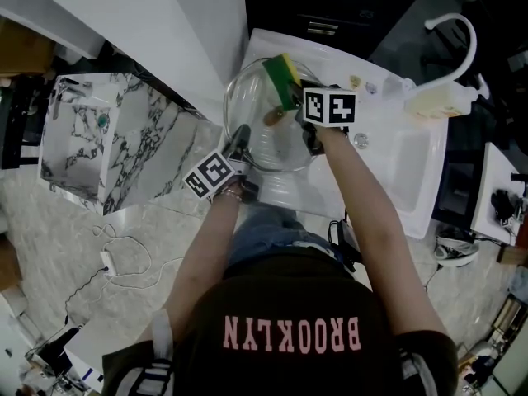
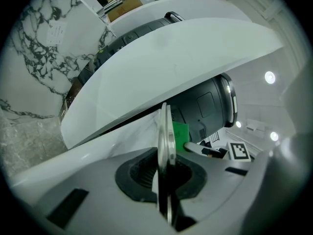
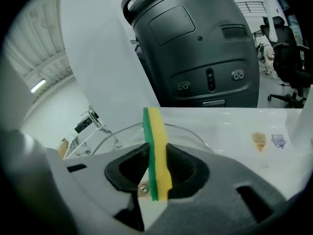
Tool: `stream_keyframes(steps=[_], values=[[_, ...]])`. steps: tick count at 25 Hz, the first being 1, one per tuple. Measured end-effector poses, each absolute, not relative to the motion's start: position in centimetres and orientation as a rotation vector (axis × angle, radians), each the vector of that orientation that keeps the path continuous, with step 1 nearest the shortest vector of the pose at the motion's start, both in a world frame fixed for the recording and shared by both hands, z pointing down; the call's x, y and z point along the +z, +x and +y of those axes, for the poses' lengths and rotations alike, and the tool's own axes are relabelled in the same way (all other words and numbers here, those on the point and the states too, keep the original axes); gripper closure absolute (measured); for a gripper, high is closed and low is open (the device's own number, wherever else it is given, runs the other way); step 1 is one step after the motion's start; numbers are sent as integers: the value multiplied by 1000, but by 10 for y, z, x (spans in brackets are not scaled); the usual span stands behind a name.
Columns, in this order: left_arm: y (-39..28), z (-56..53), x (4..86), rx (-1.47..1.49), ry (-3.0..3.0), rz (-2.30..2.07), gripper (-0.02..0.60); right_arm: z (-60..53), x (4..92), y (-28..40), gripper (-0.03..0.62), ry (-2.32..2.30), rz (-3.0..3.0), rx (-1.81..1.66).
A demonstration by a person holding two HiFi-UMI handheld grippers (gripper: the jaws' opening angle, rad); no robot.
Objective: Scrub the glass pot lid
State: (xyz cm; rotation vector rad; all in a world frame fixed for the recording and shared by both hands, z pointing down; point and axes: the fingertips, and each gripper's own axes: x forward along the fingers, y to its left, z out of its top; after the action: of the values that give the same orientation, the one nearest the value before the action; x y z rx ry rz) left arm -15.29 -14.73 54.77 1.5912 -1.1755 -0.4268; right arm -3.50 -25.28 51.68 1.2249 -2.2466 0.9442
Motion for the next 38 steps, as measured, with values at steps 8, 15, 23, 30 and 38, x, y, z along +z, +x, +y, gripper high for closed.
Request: stream_keyframes(steps=[8,15,23,30,38], values=[[-154,-147,547,-439,1596,-1174,568,-246,520,8,499,1328,-2086,727],[-154,-147,546,-445,1596,-1178,568,-220,516,45,499,1409,-2095,829],[-153,-147,546,-448,1601,-1172,568,-182,459,-14,497,1189,-2417,718],[-153,-146,545,-451,1605,-1159,568,-148,460,-76,496,927,-2495,636],[-154,-146,546,-450,1607,-1160,568,-133,489,-112,496,711,-2413,377]])
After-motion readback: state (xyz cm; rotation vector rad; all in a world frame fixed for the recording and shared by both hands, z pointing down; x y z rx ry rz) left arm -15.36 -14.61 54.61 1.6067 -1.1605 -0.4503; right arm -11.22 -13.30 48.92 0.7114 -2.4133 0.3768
